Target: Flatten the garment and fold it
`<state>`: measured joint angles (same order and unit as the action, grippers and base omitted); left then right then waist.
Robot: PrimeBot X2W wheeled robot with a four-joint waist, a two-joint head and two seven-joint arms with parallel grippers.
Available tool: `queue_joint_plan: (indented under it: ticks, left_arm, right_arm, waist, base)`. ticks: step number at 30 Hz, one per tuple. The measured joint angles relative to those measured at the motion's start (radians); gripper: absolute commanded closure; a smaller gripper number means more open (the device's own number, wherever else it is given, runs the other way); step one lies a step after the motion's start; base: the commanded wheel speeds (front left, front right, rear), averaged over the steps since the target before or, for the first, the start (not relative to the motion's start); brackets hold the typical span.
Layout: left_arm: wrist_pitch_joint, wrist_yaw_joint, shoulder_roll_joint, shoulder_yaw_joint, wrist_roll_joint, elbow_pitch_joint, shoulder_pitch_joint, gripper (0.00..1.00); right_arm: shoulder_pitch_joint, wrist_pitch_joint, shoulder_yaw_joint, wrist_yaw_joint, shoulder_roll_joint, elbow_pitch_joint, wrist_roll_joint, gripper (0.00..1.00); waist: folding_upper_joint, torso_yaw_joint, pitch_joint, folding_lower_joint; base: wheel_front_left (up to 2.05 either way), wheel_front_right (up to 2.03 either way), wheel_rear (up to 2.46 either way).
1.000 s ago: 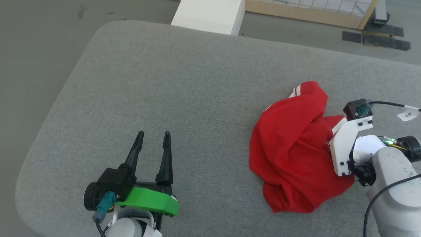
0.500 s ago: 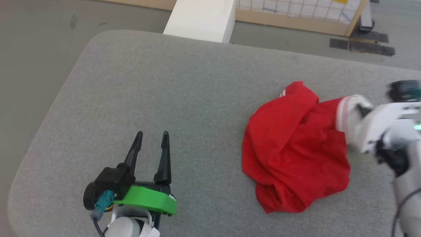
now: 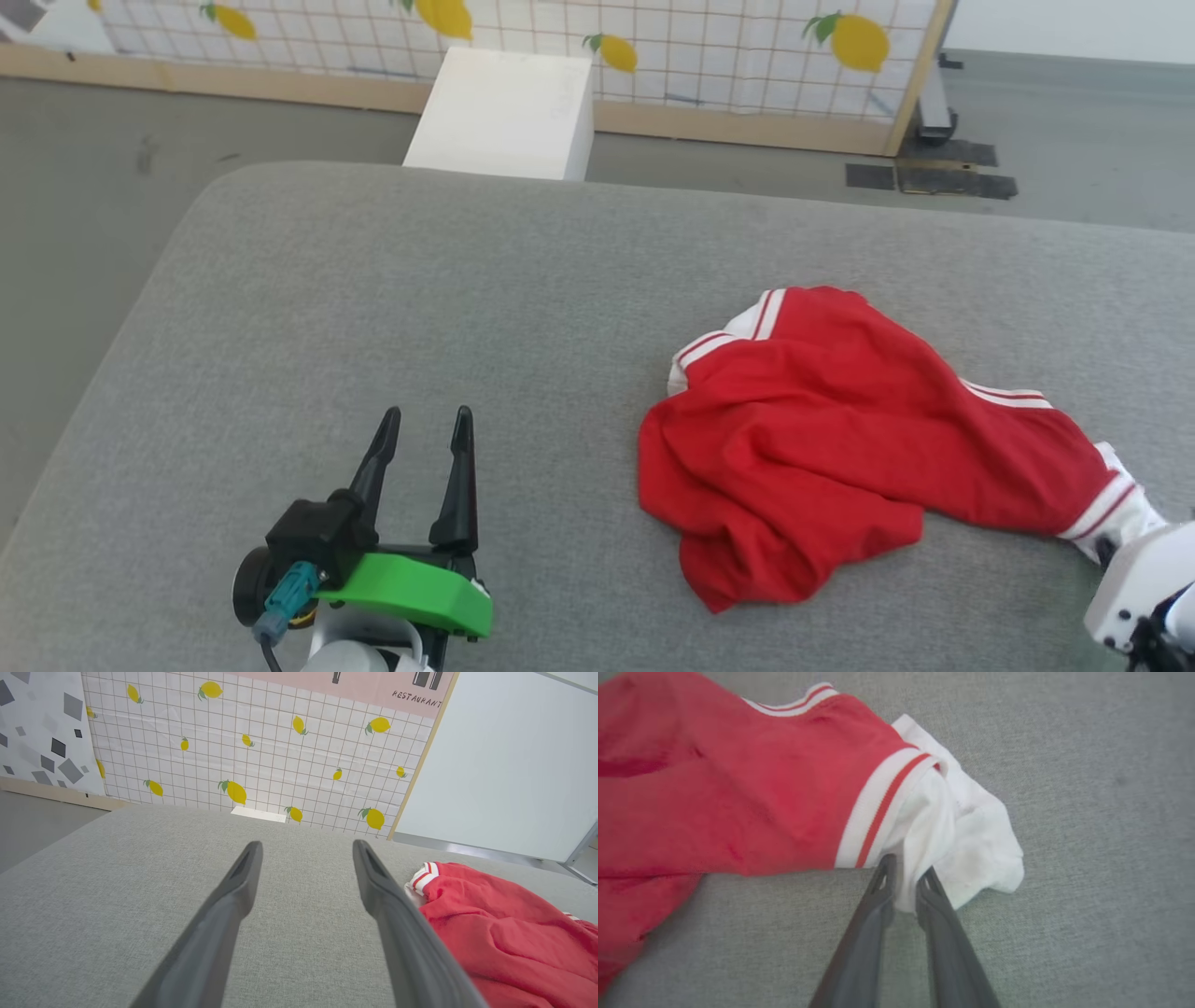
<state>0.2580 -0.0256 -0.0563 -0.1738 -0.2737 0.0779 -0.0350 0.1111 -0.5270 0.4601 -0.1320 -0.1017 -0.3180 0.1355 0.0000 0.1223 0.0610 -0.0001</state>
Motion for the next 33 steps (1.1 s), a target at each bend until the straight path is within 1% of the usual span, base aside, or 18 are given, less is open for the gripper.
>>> queue_joint_plan:
  ticks: [2, 6, 9, 10, 12, 18, 20, 23, 26, 29, 30, 33]
  left_arm:
    - [0.000, 0.000, 0.000, 0.002, 0.000, 0.008, 0.000, 0.00]
    - [-0.014, -0.001, 0.000, 0.001, -0.025, 0.029, 0.001, 0.00]
    - [-0.088, 0.007, 0.001, -0.007, -0.071, 0.053, -0.009, 0.00]
    - [-0.131, 0.010, 0.002, -0.020, -0.086, 0.067, -0.025, 0.00]
    - [-0.207, 0.016, 0.001, -0.044, -0.111, 0.089, -0.075, 0.00]
    - [-0.536, 0.056, 0.004, -0.183, -0.199, 0.196, -0.328, 0.00]
    - [-0.668, 0.065, 0.004, -0.239, -0.201, 0.254, -0.417, 0.00]
    - [-0.806, 0.086, 0.007, -0.294, -0.189, 0.355, -0.523, 0.00]
    - [-0.866, 0.091, 0.006, -0.320, -0.182, 0.444, -0.596, 0.00]
    - [-0.909, 0.098, -0.002, -0.362, -0.134, 0.551, -0.649, 0.00]
    - [-0.925, 0.098, -0.008, -0.378, -0.117, 0.588, -0.656, 0.00]
    - [-0.955, 0.099, -0.021, -0.395, -0.113, 0.668, -0.657, 0.00]
  right_arm:
    - [0.002, 0.055, 0.019, 0.000, 0.020, 0.037, 0.011, 0.00]
    - [0.017, 0.202, 0.070, 0.000, 0.042, 0.118, 0.085, 0.00]
    - [0.017, 0.288, 0.090, 0.000, 0.047, 0.171, 0.114, 0.00]
    - [0.017, 0.304, 0.088, 0.000, 0.046, 0.177, 0.129, 0.00]
    - [0.013, 0.322, 0.076, 0.000, 0.048, 0.179, 0.152, 0.00]
    - [0.004, 0.333, 0.042, 0.000, 0.050, 0.187, 0.171, 0.00]
    - [0.004, 0.333, 0.031, 0.000, 0.050, 0.191, 0.174, 0.00]
    - [0.004, 0.330, 0.011, 0.000, 0.050, 0.191, 0.182, 0.00]
    - [0.006, 0.330, -0.009, 0.000, 0.051, 0.189, 0.190, 0.00]
    - [0.010, 0.332, -0.027, 0.000, 0.050, 0.183, 0.198, 0.00]
    - [0.011, 0.334, -0.036, 0.000, 0.050, 0.181, 0.201, 0.00]
    - [0.014, 0.335, -0.048, 0.000, 0.051, 0.177, 0.201, 0.00]
  waist:
    - [0.0000, -0.009, -0.007, 0.0000]
    - [0.0000, -0.027, -0.019, 0.0000]
    - [0.0000, -0.040, -0.025, 0.0000]
    - [0.0000, -0.045, -0.026, 0.0000]
    - [0.0000, -0.056, -0.026, 0.0000]
    - [0.0000, -0.095, -0.011, 0.0000]
    - [0.0000, -0.112, 0.000, 0.0000]
    - [0.0000, -0.138, 0.018, 0.0000]
    - [0.0000, -0.168, 0.037, 0.0000]
    - [0.0000, -0.201, 0.061, 0.0000]
    - [0.0000, -0.213, 0.069, 0.0000]
    - [0.0000, -0.238, 0.096, 0.0000]
  base:
    - [0.00, 0.00, 0.00]
    - [0.00, 0.00, 0.00]
    - [0.00, 0.00, 0.00]
    - [0.00, 0.00, 0.00]
    - [0.00, 0.00, 0.00]
    - [0.00, 0.00, 0.00]
    - [0.00, 0.00, 0.00]
    - [0.00, 0.00, 0.00]
    - [0.00, 0.00, 0.00]
    - [0.00, 0.00, 0.00]
    - [0.00, 0.00, 0.00]
    - [0.00, 0.00, 0.00]
